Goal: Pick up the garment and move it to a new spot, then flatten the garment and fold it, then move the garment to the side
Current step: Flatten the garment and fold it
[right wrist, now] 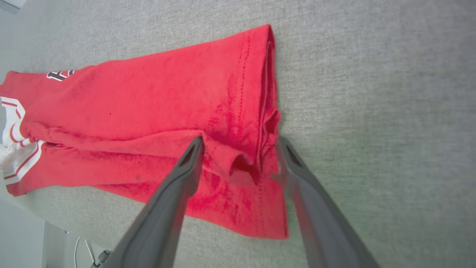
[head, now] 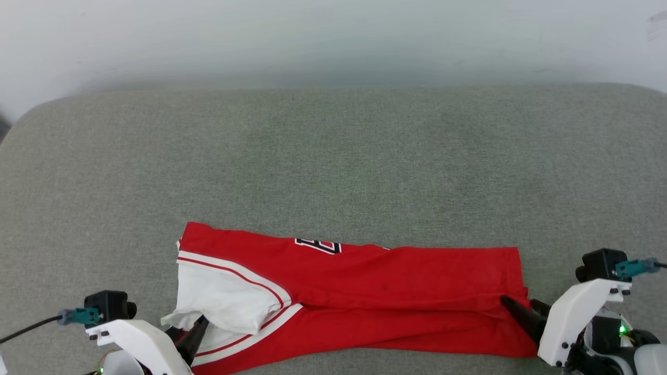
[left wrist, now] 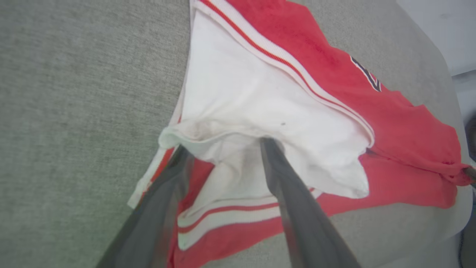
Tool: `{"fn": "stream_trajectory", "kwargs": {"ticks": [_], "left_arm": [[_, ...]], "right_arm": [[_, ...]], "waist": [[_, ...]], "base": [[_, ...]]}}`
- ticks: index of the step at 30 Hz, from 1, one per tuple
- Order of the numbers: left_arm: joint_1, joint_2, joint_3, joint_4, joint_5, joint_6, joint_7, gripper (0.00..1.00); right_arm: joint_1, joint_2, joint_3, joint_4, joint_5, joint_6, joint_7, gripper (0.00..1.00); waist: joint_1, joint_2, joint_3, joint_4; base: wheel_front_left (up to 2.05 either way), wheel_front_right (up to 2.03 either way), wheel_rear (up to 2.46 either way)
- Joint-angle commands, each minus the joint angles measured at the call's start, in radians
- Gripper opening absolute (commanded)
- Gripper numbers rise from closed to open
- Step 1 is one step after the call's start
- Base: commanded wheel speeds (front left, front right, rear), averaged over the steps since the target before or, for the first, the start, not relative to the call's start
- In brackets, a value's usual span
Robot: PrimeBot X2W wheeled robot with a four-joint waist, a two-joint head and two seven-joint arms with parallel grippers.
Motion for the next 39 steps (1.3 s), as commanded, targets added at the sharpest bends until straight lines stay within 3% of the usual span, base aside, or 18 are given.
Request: {"fn": "stream_trajectory", "kwargs": {"ticks": [1,4,9,19,27,39], "left_arm": [[0.014,-0.006,0.000,0.001,0.009,-0.003,-0.019,1.00],[0.021,-0.016,0.003,-0.004,0.041,-0.005,-0.081,1.00],[0.027,-0.036,0.035,-0.037,0.113,0.032,-0.238,1.00],[0.005,-0.059,0.051,-0.142,0.256,0.082,-0.449,1.00],[-0.014,-0.055,0.052,-0.220,0.406,0.139,-0.501,1.00],[-0.057,-0.084,0.021,-0.284,0.489,0.153,-0.507,1.00]], "right_arm": [[0.018,0.008,0.004,0.001,-0.004,0.000,-0.027,1.00],[0.045,0.011,0.015,-0.013,0.006,0.000,-0.098,1.00],[0.076,-0.003,0.019,-0.068,0.020,0.000,-0.173,1.00],[0.087,-0.062,-0.108,-0.136,-0.005,0.000,-0.091,1.00],[0.083,-0.081,-0.183,-0.142,-0.046,0.000,0.011,1.00],[0.003,0.004,-0.145,0.001,-0.021,0.000,0.052,1.00]], "waist": [[0.0002,0.0000,-0.008,-0.007],[0.0002,0.0000,-0.025,-0.016],[0.0002,0.0000,-0.065,-0.032],[0.0002,0.0000,-0.120,-0.025],[0.0002,0.0000,-0.072,0.037],[0.0002,0.0000,0.053,0.133]], "base": [[0.00,0.00,0.00],[0.00,0.00,0.00],[0.00,0.00,0.00],[0.00,0.00,0.00],[0.00,0.00,0.00],[0.00,0.00,0.00]]}}
